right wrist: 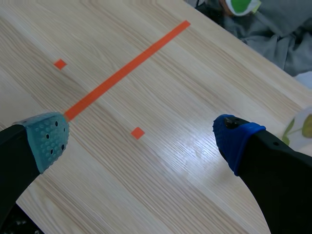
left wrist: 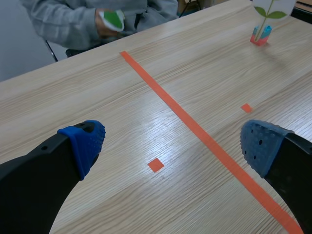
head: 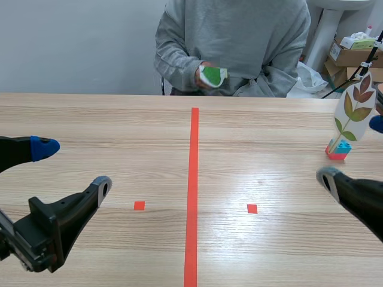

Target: Do the leaf sorting experiment

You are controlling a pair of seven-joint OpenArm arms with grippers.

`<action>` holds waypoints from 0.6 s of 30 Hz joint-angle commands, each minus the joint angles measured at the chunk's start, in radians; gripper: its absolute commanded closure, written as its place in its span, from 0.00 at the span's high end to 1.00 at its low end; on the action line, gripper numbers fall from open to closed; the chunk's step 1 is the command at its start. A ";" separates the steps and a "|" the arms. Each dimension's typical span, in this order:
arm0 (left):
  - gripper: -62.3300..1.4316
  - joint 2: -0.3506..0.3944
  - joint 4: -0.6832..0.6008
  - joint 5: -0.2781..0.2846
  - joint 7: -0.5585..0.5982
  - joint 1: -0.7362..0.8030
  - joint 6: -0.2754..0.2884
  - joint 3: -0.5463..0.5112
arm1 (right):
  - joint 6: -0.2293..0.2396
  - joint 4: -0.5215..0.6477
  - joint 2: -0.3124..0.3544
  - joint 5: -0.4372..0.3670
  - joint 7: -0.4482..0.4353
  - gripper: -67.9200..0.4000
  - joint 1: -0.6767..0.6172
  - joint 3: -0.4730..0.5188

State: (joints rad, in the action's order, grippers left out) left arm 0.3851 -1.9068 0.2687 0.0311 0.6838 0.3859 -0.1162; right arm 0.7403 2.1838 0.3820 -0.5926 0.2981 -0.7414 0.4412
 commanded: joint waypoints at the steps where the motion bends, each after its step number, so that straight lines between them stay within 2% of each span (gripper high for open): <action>1: 0.95 -0.002 -0.018 0.015 0.014 -0.006 0.002 -0.003 | 0.005 -0.043 0.006 -0.002 0.010 0.90 0.012 -0.012; 5: 0.95 -0.002 -0.018 0.015 0.013 -0.017 0.006 -0.003 | 0.005 -0.060 0.006 -0.001 0.063 0.90 0.010 -0.039; 18: 0.95 -0.002 -0.018 0.015 0.013 -0.022 0.014 -0.003 | 0.005 -0.062 0.006 -0.002 0.066 0.90 0.010 -0.050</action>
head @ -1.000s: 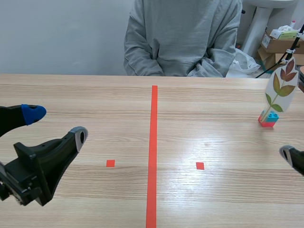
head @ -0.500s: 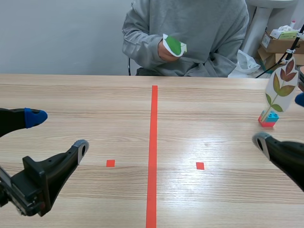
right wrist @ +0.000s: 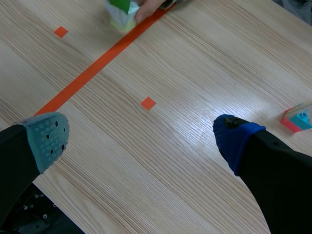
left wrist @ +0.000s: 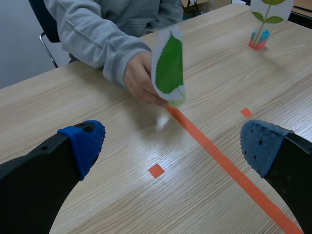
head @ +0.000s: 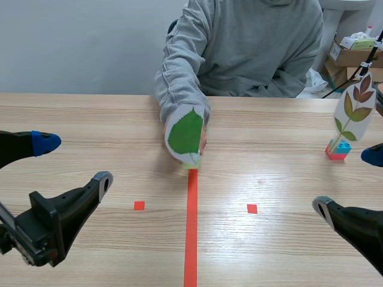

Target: Do the leaf sorting experiment

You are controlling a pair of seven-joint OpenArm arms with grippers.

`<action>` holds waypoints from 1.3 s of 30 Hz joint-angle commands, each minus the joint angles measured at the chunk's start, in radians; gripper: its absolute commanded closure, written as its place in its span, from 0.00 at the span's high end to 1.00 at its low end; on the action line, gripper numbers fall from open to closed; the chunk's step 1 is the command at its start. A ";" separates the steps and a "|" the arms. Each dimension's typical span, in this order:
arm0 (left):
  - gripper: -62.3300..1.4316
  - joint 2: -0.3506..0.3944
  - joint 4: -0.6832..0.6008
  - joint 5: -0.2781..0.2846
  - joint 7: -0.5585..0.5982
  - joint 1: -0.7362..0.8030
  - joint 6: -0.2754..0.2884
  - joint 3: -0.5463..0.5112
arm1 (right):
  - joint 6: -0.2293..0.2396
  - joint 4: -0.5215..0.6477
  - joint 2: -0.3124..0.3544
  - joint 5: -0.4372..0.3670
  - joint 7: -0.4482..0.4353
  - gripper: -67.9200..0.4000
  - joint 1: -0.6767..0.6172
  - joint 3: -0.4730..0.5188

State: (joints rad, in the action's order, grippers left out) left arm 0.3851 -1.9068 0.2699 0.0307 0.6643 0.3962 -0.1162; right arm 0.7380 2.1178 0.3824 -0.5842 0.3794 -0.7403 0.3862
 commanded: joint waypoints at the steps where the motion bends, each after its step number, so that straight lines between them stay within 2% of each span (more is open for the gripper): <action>1: 0.95 -0.002 -0.018 0.014 0.013 -0.003 0.003 -0.003 | 0.008 0.004 0.005 -0.010 -0.015 0.90 0.009 0.005; 33: 0.95 -0.002 -0.018 0.014 0.013 -0.003 0.002 -0.003 | 0.008 0.004 0.006 -0.010 -0.015 0.90 0.012 0.005; 39: 0.95 -0.002 -0.018 0.014 0.014 -0.003 0.002 -0.003 | 0.008 0.004 0.006 0.016 -0.015 0.90 0.012 0.005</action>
